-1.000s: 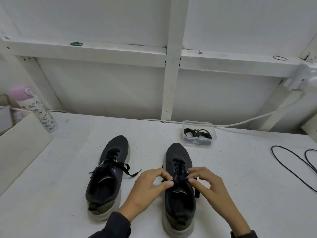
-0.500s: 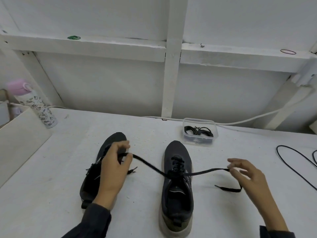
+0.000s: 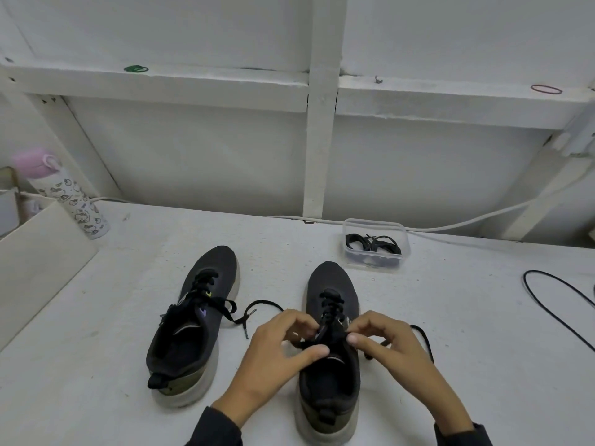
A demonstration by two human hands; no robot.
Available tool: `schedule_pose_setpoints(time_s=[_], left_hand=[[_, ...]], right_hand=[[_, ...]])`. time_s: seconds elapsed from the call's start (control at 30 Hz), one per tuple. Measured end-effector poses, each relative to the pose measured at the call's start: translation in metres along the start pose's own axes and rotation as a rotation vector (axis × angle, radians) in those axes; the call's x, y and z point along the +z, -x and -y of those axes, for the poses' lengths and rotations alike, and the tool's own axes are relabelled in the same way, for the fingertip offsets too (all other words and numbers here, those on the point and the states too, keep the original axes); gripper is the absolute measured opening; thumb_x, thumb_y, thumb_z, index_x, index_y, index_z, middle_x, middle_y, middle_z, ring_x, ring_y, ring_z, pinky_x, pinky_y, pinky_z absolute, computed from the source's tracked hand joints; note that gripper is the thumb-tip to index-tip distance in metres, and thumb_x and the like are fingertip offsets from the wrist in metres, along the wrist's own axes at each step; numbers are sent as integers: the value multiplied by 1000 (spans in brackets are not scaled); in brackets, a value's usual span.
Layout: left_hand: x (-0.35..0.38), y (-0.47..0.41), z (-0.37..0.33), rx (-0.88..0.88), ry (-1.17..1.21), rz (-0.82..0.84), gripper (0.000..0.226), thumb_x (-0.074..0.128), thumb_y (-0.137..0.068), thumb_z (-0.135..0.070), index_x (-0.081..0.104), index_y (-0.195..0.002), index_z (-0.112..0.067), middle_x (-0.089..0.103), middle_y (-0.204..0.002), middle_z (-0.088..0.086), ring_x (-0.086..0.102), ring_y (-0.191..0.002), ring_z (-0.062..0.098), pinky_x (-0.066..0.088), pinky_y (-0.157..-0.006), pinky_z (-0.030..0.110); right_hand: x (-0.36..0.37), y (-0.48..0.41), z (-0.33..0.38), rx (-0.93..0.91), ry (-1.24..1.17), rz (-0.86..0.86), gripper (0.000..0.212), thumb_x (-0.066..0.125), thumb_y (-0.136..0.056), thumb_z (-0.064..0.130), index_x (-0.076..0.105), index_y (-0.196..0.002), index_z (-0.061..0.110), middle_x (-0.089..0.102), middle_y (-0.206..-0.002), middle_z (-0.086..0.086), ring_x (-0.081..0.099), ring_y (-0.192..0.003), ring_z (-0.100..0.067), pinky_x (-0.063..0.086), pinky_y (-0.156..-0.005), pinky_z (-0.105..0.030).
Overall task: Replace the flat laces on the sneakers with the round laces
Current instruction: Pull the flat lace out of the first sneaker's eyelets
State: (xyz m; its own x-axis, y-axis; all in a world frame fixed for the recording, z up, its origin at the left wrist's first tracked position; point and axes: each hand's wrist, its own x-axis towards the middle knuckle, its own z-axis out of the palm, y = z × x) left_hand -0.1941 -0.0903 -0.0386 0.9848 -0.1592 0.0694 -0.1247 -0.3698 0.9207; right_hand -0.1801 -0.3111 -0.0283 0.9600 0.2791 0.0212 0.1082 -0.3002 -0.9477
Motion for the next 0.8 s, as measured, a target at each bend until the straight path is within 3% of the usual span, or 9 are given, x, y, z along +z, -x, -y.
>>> schedule_pose_setpoints(time_s=[0.13, 0.23, 0.33, 0.4, 0.47, 0.53, 0.6, 0.67, 0.8], left_hand=[[-12, 1, 1, 42, -8, 32, 11, 79, -79, -28, 71, -85, -32, 69, -81, -13, 62, -75, 7, 51, -73, 25], [-21, -2, -3, 78, 77, -131, 14, 72, -86, -14, 69, -81, -27, 68, -80, -5, 63, -74, 13, 51, -73, 23], [-26, -11, 0, 31, 113, -368, 13, 69, -89, -12, 66, -86, -25, 67, -87, -7, 64, -84, 10, 52, -80, 24], [-24, -12, 4, 20, 10, -424, 20, 69, -88, -10, 63, -96, -28, 64, -100, -14, 60, -102, 5, 46, -90, 15], [-18, -8, 5, 59, -108, -425, 29, 71, -86, -8, 61, -102, -30, 57, -112, -19, 52, -114, 2, 36, -95, 7], [-7, 0, 3, 105, -149, -378, 20, 69, -82, -18, 62, -96, -31, 57, -107, -18, 54, -111, 5, 37, -91, 7], [5, 5, 2, 114, -151, -265, 10, 64, -80, -33, 63, -90, -34, 62, -99, -17, 58, -103, 10, 41, -85, 12], [14, 9, 3, 78, -121, -183, 14, 60, -80, -42, 65, -91, -35, 64, -99, -19, 59, -102, 9, 44, -84, 16], [18, 9, 6, 54, -108, -140, 26, 67, -79, -43, 65, -103, -37, 63, -106, -22, 60, -105, 5, 49, -81, 15]], right_hand=[[-15, -1, -1, 24, -78, -167, 14, 68, -88, 11, 69, -78, 21, 69, -78, -2, 64, -76, -19, 50, -70, -23], [-24, -1, -5, 27, -123, -392, 9, 66, -89, 8, 67, -80, 12, 67, -77, -3, 63, -75, -24, 50, -72, -26], [-24, 0, -8, 62, -74, -553, 8, 68, -89, 10, 66, -83, 15, 68, -81, 3, 64, -79, -19, 50, -73, -24], [-20, 2, -9, 70, 61, -586, 16, 72, -86, 11, 64, -90, 24, 66, -94, 11, 62, -89, -9, 48, -77, -20], [-16, 5, -9, -17, 210, -546, 25, 74, -83, 10, 60, -91, 30, 60, -104, 15, 57, -101, -6, 42, -82, -17], [-12, 8, -4, -65, 238, -420, 27, 76, -80, 9, 64, -82, 33, 61, -98, 12, 58, -97, -10, 44, -80, -18], [-5, 9, 3, 7, 198, -246, 21, 76, -79, 12, 68, -75, 31, 66, -88, 10, 61, -82, -14, 49, -72, -27], [3, 8, 8, 90, 214, -103, 13, 76, -80, 23, 70, -77, 34, 69, -83, 12, 63, -76, -13, 52, -70, -32], [11, 4, 9, 148, 101, -68, 10, 75, -84, 25, 75, -77, 32, 72, -81, 10, 65, -73, -9, 55, -68, -33]])
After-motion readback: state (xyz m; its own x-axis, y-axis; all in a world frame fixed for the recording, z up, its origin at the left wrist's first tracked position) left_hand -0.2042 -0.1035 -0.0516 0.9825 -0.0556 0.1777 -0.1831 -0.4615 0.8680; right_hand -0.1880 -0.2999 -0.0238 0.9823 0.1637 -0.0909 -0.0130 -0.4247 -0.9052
